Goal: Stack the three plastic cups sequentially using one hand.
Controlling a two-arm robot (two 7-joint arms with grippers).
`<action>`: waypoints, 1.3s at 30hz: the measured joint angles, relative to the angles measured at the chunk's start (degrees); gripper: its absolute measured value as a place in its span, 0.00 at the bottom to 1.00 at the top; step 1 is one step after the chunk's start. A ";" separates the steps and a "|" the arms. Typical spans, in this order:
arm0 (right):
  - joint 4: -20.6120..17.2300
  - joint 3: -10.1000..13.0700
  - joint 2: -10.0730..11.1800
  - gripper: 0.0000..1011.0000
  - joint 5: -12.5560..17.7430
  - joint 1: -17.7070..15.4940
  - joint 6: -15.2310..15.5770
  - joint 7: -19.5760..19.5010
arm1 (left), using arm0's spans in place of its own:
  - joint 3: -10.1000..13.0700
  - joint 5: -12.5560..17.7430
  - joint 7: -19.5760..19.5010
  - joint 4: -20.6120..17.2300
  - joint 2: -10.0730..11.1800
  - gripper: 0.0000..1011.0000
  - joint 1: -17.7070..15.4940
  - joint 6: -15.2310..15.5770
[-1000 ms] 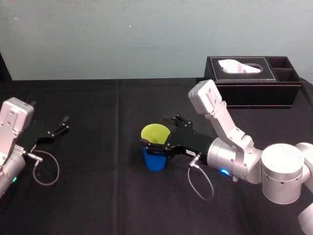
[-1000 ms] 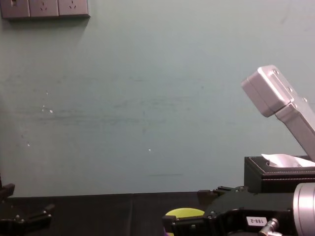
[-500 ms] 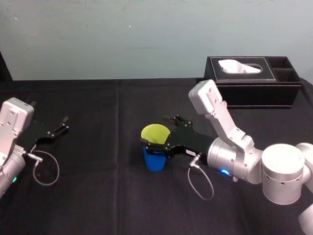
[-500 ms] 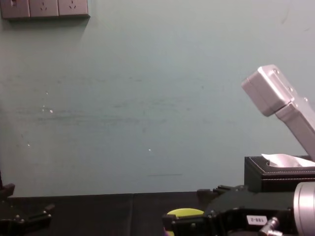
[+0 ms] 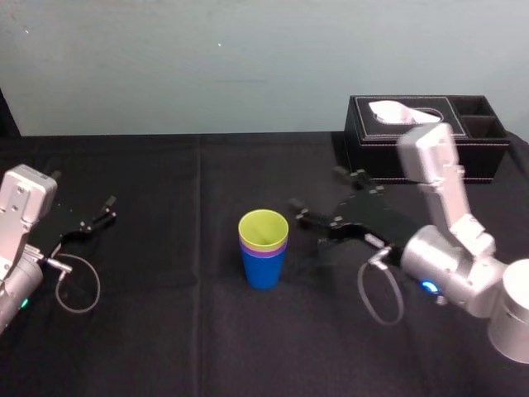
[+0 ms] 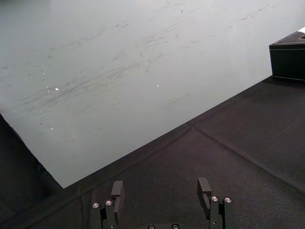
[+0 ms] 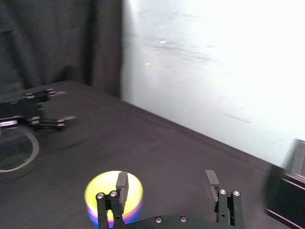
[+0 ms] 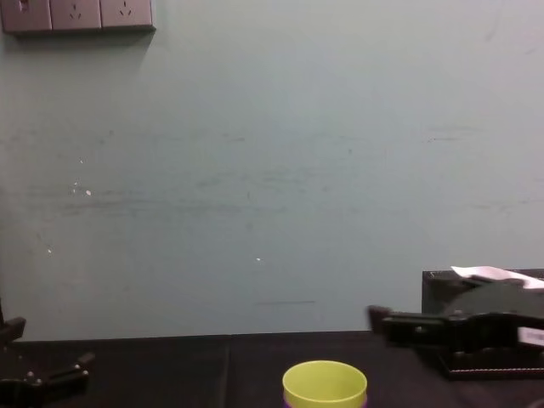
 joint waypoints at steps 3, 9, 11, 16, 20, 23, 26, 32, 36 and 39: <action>-0.09 1.99 0.29 0.99 0.16 -1.65 -1.53 -1.25 | -0.01 0.00 0.00 0.01 0.02 1.00 0.00 0.01; -0.14 1.50 0.20 0.99 0.17 -1.25 -1.32 -1.08 | 0.00 0.00 0.00 0.00 0.00 1.00 0.00 0.00; -0.14 1.41 0.20 0.99 0.17 -1.18 -1.23 -1.05 | 0.00 0.00 0.00 0.00 0.00 1.00 0.00 0.00; -0.14 1.20 0.18 0.99 0.16 -1.00 -1.02 -0.88 | 0.00 0.00 0.00 0.00 0.00 1.00 0.00 0.00; -0.14 1.11 0.16 0.99 0.16 -0.91 -0.94 -0.76 | 0.00 0.00 0.00 0.00 0.00 1.00 0.00 0.00; -0.14 1.03 0.14 0.99 0.15 -0.85 -0.87 -0.72 | 0.00 0.00 0.00 0.00 0.00 1.00 0.00 0.00; -0.14 0.98 0.14 0.99 0.14 -0.81 -0.82 -0.70 | 0.00 0.00 0.00 0.00 0.00 1.00 0.00 0.00; -0.14 0.92 0.12 0.99 0.12 -0.77 -0.76 -0.66 | 0.00 0.00 0.00 0.00 0.00 1.00 0.00 0.00; -0.14 0.89 0.12 0.99 0.10 -0.75 -0.74 -0.64 | 0.00 0.00 0.00 0.00 0.00 1.00 0.00 0.00; -0.14 0.88 0.12 0.99 0.08 -0.74 -0.72 -0.63 | 0.00 0.00 0.00 0.00 0.00 1.00 0.00 0.00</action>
